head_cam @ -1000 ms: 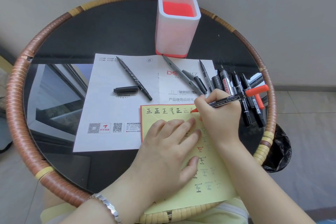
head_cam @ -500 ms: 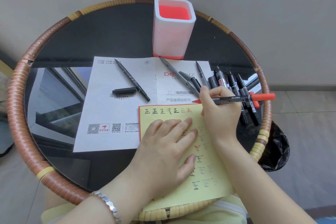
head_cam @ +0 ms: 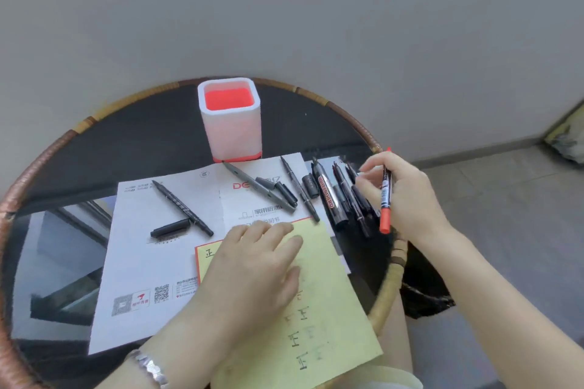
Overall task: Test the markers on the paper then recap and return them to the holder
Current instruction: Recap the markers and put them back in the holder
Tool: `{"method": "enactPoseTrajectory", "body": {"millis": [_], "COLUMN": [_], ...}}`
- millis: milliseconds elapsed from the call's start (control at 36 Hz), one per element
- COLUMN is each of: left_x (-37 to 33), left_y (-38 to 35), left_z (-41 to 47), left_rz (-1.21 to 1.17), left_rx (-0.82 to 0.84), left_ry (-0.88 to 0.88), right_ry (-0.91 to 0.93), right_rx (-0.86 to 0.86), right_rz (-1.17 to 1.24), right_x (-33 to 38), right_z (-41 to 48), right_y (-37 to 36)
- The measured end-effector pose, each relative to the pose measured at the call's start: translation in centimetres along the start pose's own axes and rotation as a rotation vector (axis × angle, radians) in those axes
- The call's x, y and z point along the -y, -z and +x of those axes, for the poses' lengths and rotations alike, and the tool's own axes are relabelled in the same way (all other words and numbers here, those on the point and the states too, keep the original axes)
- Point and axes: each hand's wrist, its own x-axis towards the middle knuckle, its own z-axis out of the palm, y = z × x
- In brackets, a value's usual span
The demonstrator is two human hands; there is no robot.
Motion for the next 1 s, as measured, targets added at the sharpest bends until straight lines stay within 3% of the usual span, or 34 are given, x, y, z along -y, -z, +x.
{"method": "enactPoseTrajectory", "body": {"millis": [167, 472, 528, 611, 722, 889, 1000], "left_x": [0.0, 0.7, 0.9, 1.0, 0.5, -0.5, 0.3], "left_y": [0.4, 0.9, 1.0, 1.3, 2.5, 2.9, 2.7], "left_z": [1.3, 1.2, 1.3, 1.6, 2.2, 1.4, -0.4], "left_rz": [0.003, -0.069, -0.082, -0.132, -0.239, -0.44, -0.55], "left_rx": [-0.027, 0.013, 0.002, -0.031, -0.045, -0.13, -0.223], "left_ry": [-0.009, 0.054, 0.069, 0.1, 0.147, 0.109, 0.206], "right_ry": [-0.184, -0.234, -0.224, -0.184, -0.074, 0.072, 0.108], "right_rx": [0.02, 0.135, 0.108, 0.037, 0.131, 0.233, 0.275], "right_rz": [-0.205, -0.385, -0.334, -0.064, 0.287, 0.466, 0.531], "right_x": [-3.5, -2.8, -2.5, -0.5, 3.5, 7.3, 7.8], "right_z": [0.8, 2.3, 2.2, 1.6, 0.0, -3.0, -3.7], "right_y": [1.7, 0.5, 0.7, 1.1, 0.3, -2.6, -4.4]}}
